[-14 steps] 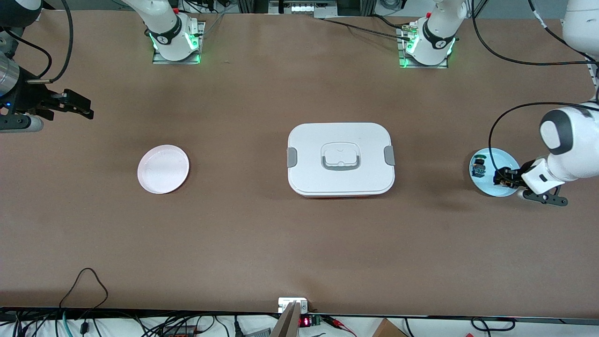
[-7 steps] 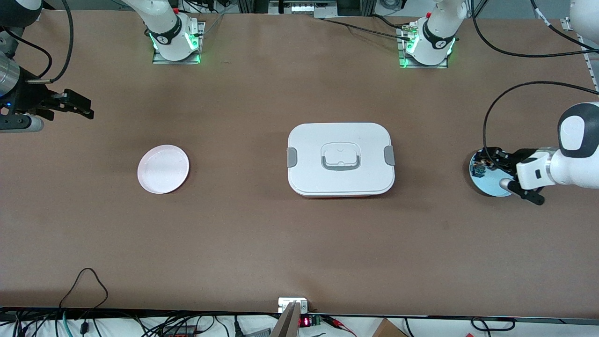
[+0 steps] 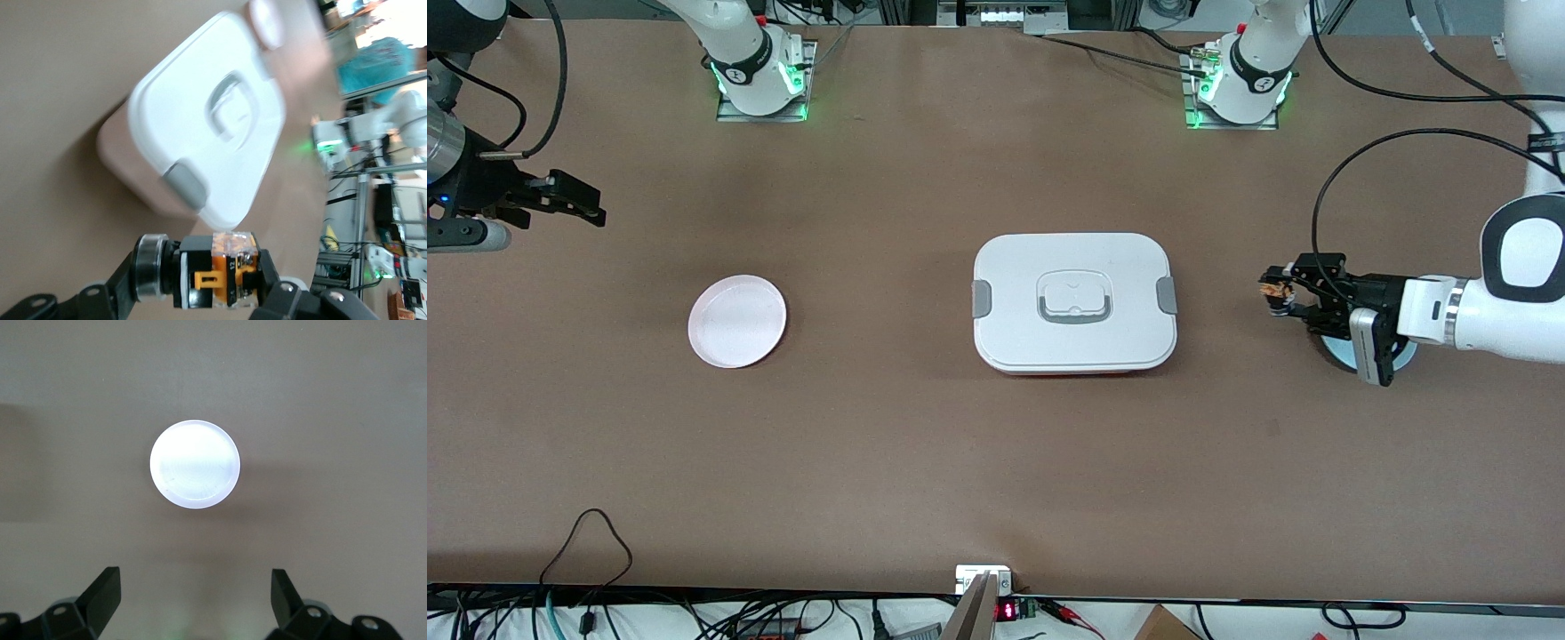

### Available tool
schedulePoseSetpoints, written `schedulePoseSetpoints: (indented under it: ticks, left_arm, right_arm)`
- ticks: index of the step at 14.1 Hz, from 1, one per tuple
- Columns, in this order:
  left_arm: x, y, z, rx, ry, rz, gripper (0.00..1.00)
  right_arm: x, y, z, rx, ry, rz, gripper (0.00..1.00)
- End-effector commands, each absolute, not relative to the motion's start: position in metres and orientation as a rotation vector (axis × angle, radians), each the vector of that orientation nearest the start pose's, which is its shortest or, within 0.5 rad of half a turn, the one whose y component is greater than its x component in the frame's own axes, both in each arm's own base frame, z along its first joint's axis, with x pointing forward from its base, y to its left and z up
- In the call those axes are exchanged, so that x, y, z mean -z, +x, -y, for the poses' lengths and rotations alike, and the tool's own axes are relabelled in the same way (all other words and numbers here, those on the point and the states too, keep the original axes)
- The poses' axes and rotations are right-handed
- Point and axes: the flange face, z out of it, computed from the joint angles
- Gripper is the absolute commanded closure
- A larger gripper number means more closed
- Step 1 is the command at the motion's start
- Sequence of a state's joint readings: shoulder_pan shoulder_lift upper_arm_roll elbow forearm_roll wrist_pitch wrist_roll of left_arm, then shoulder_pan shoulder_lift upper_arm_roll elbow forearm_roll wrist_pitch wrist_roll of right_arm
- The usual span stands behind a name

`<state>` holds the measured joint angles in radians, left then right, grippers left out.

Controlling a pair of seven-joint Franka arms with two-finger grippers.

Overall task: Transfer orange switch to right arm and place
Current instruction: 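Lift the switch with the left gripper and carry it over the box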

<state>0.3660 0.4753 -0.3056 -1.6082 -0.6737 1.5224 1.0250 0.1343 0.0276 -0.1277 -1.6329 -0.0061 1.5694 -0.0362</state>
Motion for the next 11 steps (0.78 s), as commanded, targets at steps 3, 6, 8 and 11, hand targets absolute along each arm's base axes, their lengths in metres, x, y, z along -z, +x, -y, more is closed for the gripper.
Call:
schedulePoseSetpoints:
  ticks: [3,6,8,11]
  left_arm:
    - [-0.389,0.628,0.085,-0.314,1.586,1.128,1.00]
    - [-0.415,0.631,0.152,-0.541,1.435,1.245,1.00]
    - [-0.433,0.635,0.195,-0.735,1.381,1.295,1.00]
    - [-0.445,0.628,0.245,-0.892,1.375,1.244,1.00]
  right_arm:
    - [-0.581,0.560,-0.002,-0.157,-3.147,0.051,0.00]
    - [-0.581,0.560,-0.005,-0.159,-3.149,0.078,0.00]
    - [-0.582,0.558,-0.006,-0.161,-3.140,0.113,0.00]
    - [-0.578,0.553,-0.019,-0.230,-3.015,0.124,0.00]
